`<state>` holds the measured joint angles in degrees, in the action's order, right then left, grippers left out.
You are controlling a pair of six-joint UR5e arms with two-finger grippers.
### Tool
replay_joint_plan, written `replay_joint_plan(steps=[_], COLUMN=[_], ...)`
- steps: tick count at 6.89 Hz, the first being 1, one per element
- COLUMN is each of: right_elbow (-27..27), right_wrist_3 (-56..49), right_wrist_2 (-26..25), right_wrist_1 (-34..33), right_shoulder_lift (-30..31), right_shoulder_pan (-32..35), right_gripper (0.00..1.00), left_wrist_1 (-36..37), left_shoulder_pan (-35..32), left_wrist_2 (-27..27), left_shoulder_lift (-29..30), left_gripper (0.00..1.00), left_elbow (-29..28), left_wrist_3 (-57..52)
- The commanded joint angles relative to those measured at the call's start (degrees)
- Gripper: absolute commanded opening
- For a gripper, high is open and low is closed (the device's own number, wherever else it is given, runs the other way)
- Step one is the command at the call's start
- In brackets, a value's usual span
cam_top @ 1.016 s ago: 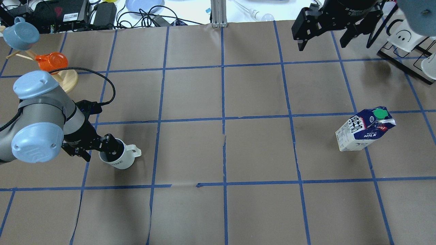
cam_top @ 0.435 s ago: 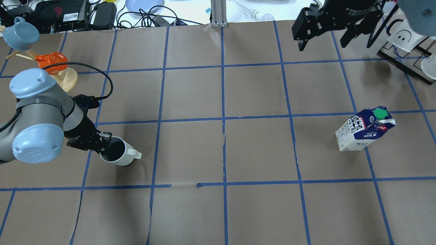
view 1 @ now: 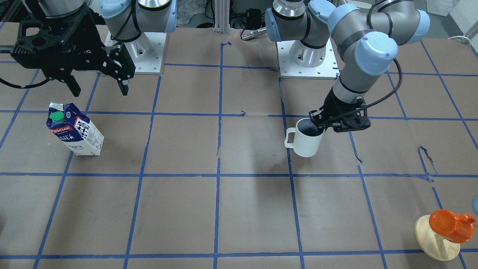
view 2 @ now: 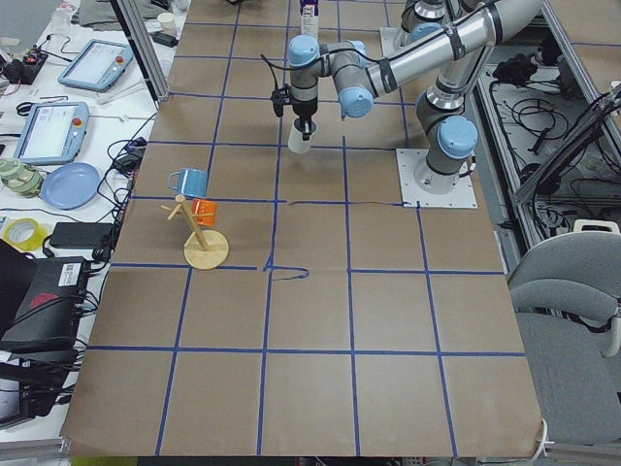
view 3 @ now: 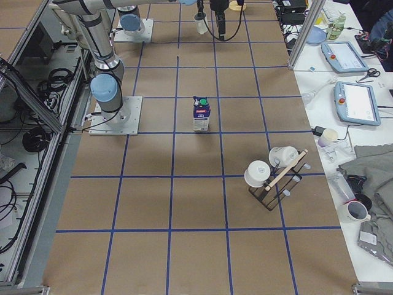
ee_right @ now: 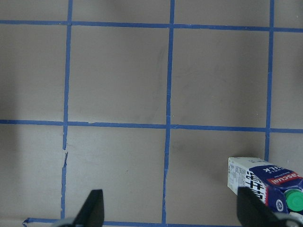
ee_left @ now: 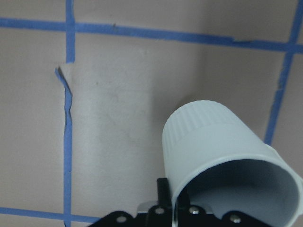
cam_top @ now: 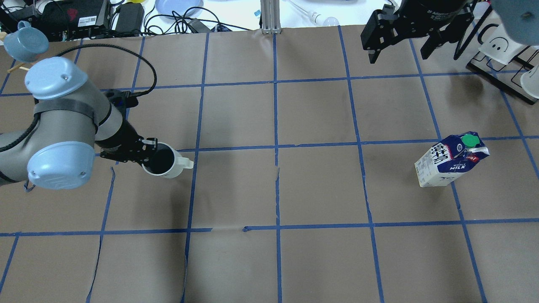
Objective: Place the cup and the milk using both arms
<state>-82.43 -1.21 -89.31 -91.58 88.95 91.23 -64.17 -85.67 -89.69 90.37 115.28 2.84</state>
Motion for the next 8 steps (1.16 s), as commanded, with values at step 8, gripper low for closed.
replay_joint_plan(steps=[8], right_elbow=[0.0], right_wrist_3=[0.0], right_wrist_2=[0.0], right_wrist_1=[0.0], right_shoulder_lift=[0.0], right_shoulder_pan=[0.0], right_gripper=[1.00], left_wrist_1=[11.0], left_shoulder_pan=[-16.2], left_wrist_2=[3.4], left_shoulder_lift=[29.0], left_gripper=[0.00], left_elbow=[-28.7], left_wrist_3=[26.6])
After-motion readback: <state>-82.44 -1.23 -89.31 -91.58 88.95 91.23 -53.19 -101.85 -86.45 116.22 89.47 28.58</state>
